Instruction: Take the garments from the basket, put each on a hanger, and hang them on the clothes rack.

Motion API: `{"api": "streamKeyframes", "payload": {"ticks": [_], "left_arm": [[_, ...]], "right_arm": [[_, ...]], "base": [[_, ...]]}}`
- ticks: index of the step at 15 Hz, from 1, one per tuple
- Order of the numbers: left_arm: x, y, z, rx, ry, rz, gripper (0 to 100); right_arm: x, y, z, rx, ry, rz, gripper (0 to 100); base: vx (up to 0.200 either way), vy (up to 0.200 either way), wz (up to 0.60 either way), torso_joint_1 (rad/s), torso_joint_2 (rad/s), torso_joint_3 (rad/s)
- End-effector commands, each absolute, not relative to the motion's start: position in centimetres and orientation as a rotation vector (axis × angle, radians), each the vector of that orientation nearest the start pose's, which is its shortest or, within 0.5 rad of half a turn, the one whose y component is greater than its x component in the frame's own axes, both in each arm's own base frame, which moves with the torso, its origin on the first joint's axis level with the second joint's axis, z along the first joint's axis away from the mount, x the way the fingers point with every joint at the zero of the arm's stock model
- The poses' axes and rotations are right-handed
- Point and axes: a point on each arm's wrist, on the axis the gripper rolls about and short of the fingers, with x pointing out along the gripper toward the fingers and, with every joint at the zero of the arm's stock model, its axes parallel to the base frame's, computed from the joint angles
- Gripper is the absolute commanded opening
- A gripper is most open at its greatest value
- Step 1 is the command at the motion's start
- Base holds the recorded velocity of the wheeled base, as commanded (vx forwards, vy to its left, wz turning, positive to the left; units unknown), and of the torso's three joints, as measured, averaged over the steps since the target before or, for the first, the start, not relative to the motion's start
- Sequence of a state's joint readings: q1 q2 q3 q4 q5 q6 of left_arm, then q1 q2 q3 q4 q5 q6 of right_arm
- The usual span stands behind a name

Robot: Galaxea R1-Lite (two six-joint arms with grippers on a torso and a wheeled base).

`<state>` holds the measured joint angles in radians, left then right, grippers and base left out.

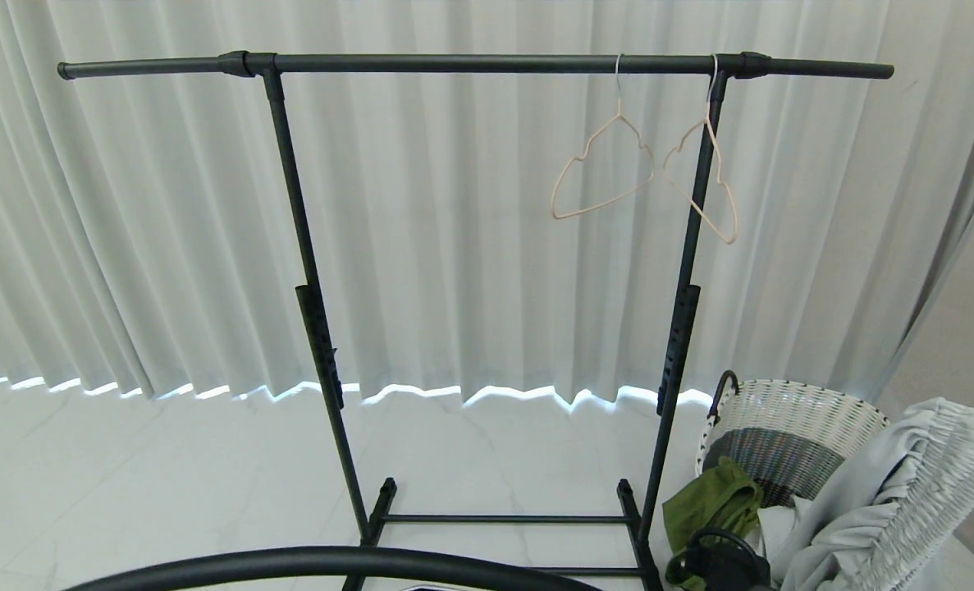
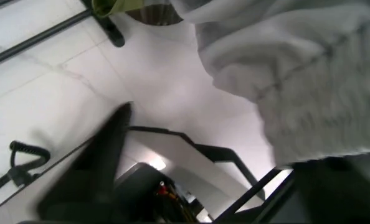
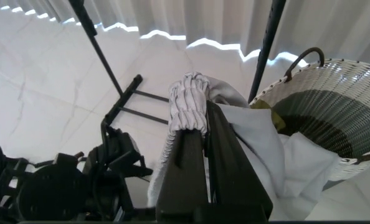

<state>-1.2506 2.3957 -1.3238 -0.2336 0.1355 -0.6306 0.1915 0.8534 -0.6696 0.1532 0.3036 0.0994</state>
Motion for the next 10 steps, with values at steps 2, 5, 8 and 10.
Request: {"api": "streamKeyframes", "payload": {"ticks": [2, 5, 8, 10], "left_arm": [[12.6, -39.4, 3.3, -0.015, 0.960, -0.740, 0], [8.5, -34.4, 8.3, -0.010, 0.931, -0.791, 0], [6.3, -28.5, 14.0, -0.069, 0.861, -0.872, 0], [4.3, -24.0, 17.9, -0.060, 0.864, -0.923, 0]], "right_arm": [[8.2, 2.2, 23.2, 0.118, 0.375, 0.460, 0], [7.7, 2.0, 22.0, 0.124, 0.400, 0.448, 0], [7.0, 2.1, 21.4, 0.132, 0.403, 0.551, 0], [6.5, 2.5, 21.3, 0.119, 0.401, 0.639, 0]], "base": [[0.000, 0.000, 0.00, 0.000, 0.00, 0.000], [0.000, 0.000, 0.00, 0.000, 0.00, 0.000], [0.000, 0.000, 0.00, 0.000, 0.00, 0.000], [0.000, 0.000, 0.00, 0.000, 0.00, 0.000]]}}
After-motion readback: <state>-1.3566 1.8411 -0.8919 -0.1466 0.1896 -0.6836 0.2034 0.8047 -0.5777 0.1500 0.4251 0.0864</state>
